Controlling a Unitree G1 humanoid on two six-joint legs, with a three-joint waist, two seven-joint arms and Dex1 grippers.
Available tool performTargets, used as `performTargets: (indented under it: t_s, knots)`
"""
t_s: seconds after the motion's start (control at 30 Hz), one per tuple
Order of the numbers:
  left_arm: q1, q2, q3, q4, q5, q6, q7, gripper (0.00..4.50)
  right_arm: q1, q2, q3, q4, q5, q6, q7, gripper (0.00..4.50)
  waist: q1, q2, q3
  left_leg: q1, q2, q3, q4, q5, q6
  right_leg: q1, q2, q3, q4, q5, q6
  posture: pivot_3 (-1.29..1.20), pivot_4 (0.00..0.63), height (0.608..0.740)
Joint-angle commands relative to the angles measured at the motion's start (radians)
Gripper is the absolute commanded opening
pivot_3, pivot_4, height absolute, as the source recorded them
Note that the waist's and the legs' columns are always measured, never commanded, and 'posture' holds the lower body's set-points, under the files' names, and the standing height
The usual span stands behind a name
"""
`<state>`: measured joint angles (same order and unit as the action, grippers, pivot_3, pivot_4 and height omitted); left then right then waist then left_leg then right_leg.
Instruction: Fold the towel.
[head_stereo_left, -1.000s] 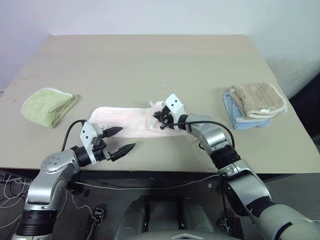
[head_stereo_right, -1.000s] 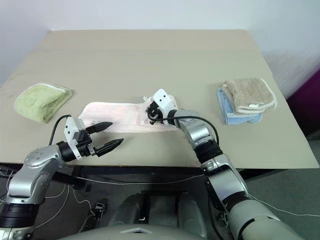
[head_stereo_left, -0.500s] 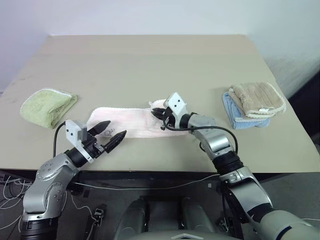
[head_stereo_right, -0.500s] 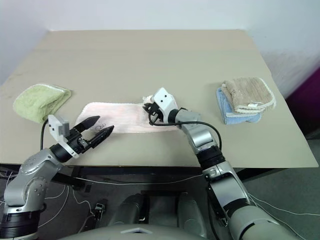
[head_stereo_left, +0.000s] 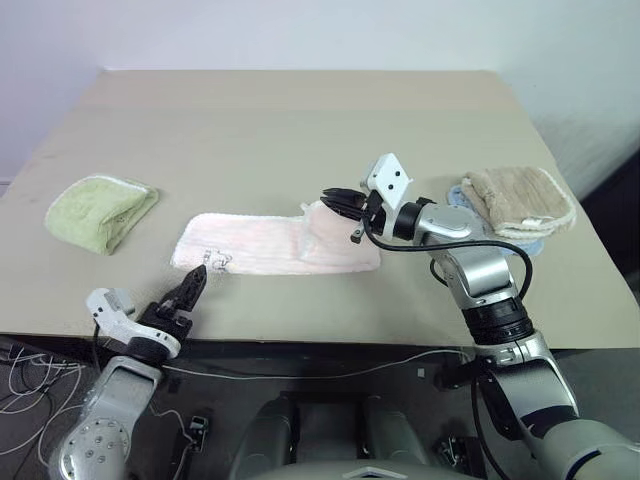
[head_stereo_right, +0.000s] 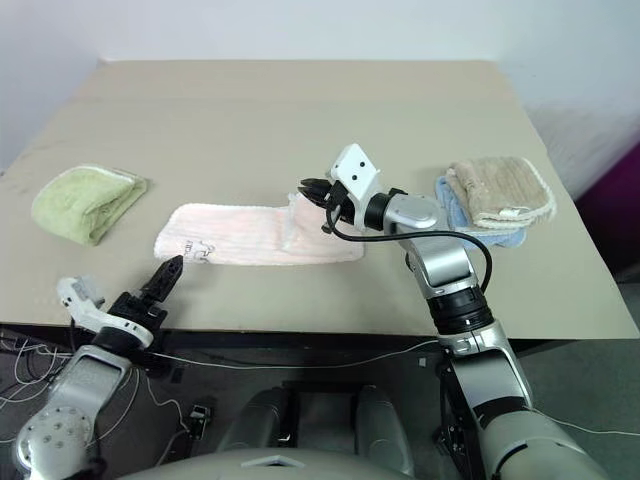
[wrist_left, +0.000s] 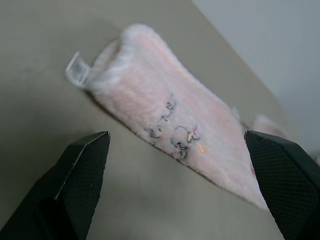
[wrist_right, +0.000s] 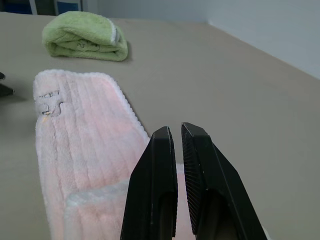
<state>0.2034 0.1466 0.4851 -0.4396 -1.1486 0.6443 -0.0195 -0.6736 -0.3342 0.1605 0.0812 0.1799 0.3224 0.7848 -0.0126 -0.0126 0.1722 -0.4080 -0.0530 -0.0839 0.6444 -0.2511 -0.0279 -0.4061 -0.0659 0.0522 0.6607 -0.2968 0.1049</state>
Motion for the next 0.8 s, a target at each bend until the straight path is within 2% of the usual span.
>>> performTargets:
  t_s: [0.03, 0.3, 0.63, 0.8]
  knots:
    - [-0.043, -0.013, -0.010, -0.009, -0.053, 0.015, 0.139, 4.50, -0.021, 0.001, -0.013, -0.027, 0.015, -0.005, 0.006, 0.37, 0.002, 0.000, 0.000, 0.000, 0.000, 0.000, 0.000, 0.000, 0.000, 0.000, 0.000, 0.000, 0.000, 0.000, 0.000, 0.00, 0.150, 0.740]
    - [-0.214, -0.033, -0.008, 0.139, -0.083, -0.009, 0.250, 4.50, 0.049, -0.031, -0.014, -0.100, 0.010, 0.026, 0.008, 0.37, 0.007, 0.000, 0.000, 0.000, -0.001, -0.001, 0.001, 0.000, 0.000, 0.002, 0.001, -0.001, 0.000, 0.000, 0.000, 0.00, 0.150, 0.740]
    - [-0.334, 0.009, -0.022, 0.264, -0.060, 0.020, 0.229, 4.50, 0.106, -0.054, -0.038, -0.190, 0.018, 0.076, -0.033, 0.37, 0.008, 0.001, 0.000, 0.001, -0.002, -0.001, 0.002, 0.000, -0.001, 0.002, 0.001, -0.002, 0.000, 0.000, 0.000, 0.00, 0.150, 0.740]
    - [-0.342, 0.011, -0.010, 0.287, -0.050, 0.005, 0.215, 2.94, 0.115, -0.063, -0.048, -0.202, 0.017, 0.085, -0.047, 0.33, 0.009, 0.001, 0.000, 0.001, -0.002, -0.001, 0.002, 0.000, -0.001, 0.002, 0.001, -0.002, 0.000, 0.000, 0.000, 0.00, 0.150, 0.740]
